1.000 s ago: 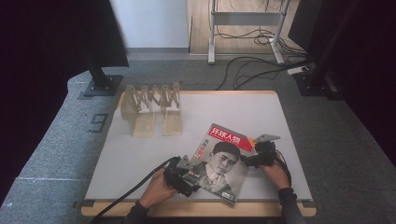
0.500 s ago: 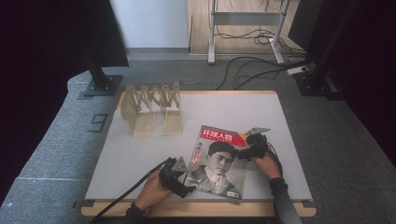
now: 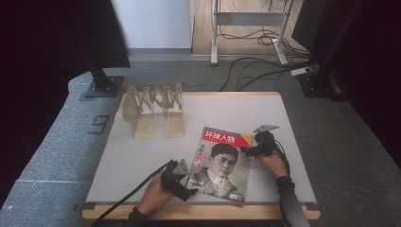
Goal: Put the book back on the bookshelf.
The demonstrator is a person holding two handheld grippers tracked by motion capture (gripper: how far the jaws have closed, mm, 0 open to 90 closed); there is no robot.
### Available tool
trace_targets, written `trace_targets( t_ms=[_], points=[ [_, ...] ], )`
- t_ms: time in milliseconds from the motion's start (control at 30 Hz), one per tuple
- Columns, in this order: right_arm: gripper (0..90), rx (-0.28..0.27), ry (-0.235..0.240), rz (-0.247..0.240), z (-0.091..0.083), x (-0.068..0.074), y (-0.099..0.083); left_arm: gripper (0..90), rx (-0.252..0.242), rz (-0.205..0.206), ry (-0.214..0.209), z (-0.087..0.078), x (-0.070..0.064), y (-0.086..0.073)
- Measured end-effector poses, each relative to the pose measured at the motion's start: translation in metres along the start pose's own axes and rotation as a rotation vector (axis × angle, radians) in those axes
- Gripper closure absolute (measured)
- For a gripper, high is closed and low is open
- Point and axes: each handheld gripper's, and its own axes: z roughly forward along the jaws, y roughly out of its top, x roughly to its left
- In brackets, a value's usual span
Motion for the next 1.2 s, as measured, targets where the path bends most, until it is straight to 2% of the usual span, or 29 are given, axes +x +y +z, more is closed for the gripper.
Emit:
trace_targets(
  t_ms=[167,400,500,700,800,867,967,1067,1100,1133,1200],
  points=[
    [5.1,0.014,0.007,-0.005,0.007,-0.007,0.007,0.0,-0.001,-0.001,0.0,0.0,0.0,0.0],
    [7.0,0.03,-0.012,-0.001,0.017,-0.018,0.017,0.0,-0.001,-0.001,0.0,0.0,0.0,0.0],
    [12.0,0.03,-0.004,-0.005,0.016,-0.016,0.017,0.0,-0.001,-0.001,0.0,0.0,0.0,0.0],
    [15.9,0.037,0.029,-0.01,0.013,-0.005,0.016,0.0,-0.001,0.0,0.0,0.0,0.0,0.0],
    [16.7,0.041,0.025,0.0,0.012,-0.004,0.017,0.0,-0.001,0.0,0.0,0.0,0.0,0.0],
    [22.5,0.044,0.019,0.028,0.01,-0.005,0.018,0.0,0.0,0.0,0.0,0.0,0.0,0.0],
    [27.4,0.042,0.004,0.035,0.008,-0.005,0.019,0.0,0.0,0.0,0.0,0.0,0.0,0.0],
    [42.6,0.03,-0.019,0.03,0.003,-0.003,0.024,0.0,0.0,0.0,0.0,0.0,0.0,0.0],
    [42.6,0.03,-0.019,0.03,0.003,-0.003,0.024,0.0,0.0,0.0,0.0,0.0,0.0,0.0],
    [52.5,0.021,-0.021,0.027,-0.002,-0.002,0.028,0.0,0.0,0.0,0.0,0.0,0.0,0.0],
    [55.8,0.021,-0.021,0.029,-0.003,-0.001,0.029,0.0,0.0,0.0,0.0,0.0,0.0,0.0]
  ],
)
